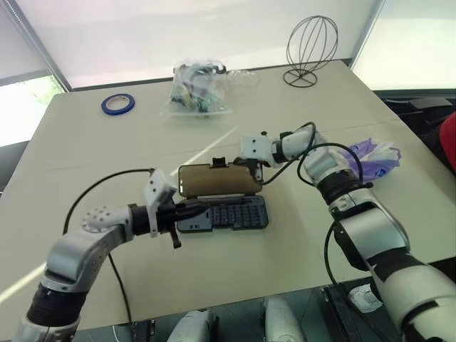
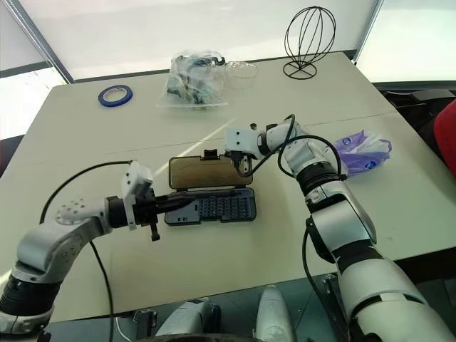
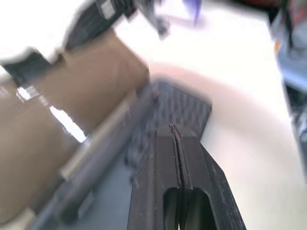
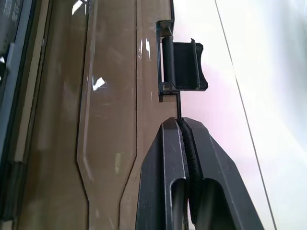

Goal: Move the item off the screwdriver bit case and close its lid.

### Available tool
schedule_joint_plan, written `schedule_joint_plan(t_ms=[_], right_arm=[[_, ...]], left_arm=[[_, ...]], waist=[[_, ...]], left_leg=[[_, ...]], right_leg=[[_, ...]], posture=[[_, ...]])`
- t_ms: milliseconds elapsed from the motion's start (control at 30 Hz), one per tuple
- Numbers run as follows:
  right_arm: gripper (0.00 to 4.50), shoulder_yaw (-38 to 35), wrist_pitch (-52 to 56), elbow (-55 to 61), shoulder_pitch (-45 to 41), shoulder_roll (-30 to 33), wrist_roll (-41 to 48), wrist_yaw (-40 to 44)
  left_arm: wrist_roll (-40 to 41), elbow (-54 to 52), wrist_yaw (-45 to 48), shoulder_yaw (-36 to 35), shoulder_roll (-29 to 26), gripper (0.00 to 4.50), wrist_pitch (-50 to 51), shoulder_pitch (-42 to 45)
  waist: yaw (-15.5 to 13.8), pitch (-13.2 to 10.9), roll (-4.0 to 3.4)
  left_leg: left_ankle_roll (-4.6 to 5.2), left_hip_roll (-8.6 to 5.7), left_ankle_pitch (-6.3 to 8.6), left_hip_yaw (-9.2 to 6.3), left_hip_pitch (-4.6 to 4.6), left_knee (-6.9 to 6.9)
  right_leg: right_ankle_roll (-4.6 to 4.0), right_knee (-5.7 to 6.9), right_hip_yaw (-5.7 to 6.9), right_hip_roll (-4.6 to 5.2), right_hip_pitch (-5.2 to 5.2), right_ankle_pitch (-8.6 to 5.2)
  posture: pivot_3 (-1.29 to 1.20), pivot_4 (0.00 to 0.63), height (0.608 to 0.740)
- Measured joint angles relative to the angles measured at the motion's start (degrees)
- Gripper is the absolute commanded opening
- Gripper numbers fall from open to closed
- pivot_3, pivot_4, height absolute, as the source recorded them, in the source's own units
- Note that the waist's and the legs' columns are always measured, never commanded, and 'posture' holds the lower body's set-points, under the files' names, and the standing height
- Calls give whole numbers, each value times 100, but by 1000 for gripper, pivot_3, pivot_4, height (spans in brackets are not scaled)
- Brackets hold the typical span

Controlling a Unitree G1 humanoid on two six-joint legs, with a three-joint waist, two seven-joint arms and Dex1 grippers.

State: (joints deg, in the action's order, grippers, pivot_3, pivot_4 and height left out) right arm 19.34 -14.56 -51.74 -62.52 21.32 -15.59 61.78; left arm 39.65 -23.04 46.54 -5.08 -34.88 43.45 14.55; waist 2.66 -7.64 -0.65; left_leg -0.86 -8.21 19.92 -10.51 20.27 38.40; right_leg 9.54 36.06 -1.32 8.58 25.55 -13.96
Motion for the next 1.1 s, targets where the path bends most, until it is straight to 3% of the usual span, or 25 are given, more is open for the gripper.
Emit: schedule_joint_plan(t_ms=[133,433,567,900,1000,1100], right_arm=[[48,56,-144,5,29,6,-60,-79],[48,98,-331,8,29,-7,-118,-206],[48,103,-332,28,22,-25,-126,-264],[48,109,-309,165,21,31,-179,-278],[842,109,-264,356,24,28,-221,-332],[2393,109,-112,688,33,8,-210,-358]], left_arm=[[99,581,-583,-490,280,0,-58,675],[-1873,3337,-1379,-67,445,0,-1831,1117],[-2217,4222,-1050,239,685,0,-2418,1355],[-2277,5184,-14,324,924,0,-2868,1627],[-2296,5597,189,326,1008,0,-2988,1892],[-2321,5963,353,356,1111,0,-3133,2122]], waist=[[1,-1,3],[77,-2,5],[82,-5,10],[122,-5,11],[114,-5,11],[126,-5,13]], left_leg=[[-1,0,0,0,2,11],[0,-4,0,-12,17,31],[0,-8,0,-19,25,54],[0,-9,1,-24,26,60],[0,-13,1,-27,30,61],[1,-15,1,-28,32,68]], right_leg=[[0,-2,3,0,-1,0],[2,2,18,0,-2,1],[2,4,25,3,-5,1],[2,9,27,4,-5,1],[3,9,29,7,-6,2],[3,13,30,8,-5,2]], posture=[[0,150,740],[0,150,740],[0,150,740],[0,150,740],[0,150,740],[0,150,740]])
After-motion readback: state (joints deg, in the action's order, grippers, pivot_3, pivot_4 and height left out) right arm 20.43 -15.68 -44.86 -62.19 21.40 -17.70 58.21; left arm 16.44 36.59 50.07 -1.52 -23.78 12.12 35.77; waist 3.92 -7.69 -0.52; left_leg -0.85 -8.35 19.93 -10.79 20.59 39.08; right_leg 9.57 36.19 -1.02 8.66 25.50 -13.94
